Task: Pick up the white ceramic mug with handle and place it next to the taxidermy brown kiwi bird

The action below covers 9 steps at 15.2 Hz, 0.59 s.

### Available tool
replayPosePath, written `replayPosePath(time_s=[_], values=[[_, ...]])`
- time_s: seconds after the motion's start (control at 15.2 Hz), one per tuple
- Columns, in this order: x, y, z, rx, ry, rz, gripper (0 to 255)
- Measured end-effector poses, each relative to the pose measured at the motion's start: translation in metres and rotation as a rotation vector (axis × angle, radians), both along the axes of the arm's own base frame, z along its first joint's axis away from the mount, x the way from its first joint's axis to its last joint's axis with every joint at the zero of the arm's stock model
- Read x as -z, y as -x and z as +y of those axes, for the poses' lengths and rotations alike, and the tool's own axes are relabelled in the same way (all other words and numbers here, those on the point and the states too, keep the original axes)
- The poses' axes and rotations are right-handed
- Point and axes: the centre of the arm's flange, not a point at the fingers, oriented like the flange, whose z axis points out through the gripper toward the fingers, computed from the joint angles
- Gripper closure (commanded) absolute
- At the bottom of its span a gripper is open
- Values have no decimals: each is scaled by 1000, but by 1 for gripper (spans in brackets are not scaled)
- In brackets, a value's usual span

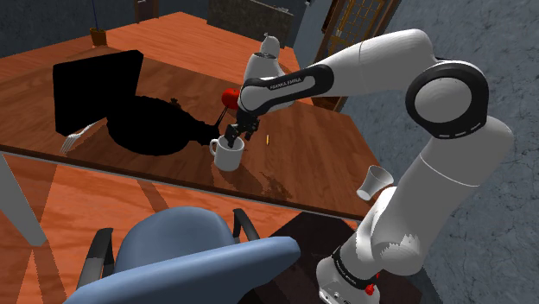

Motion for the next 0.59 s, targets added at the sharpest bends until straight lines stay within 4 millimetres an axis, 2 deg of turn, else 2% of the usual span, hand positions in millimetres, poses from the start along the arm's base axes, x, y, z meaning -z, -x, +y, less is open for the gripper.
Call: replayPosePath(time_s=[0.33, 0.59], values=[[-45, 1, 0, 0, 0, -1, 0], [-50, 2, 0, 0, 0, 0, 0]])
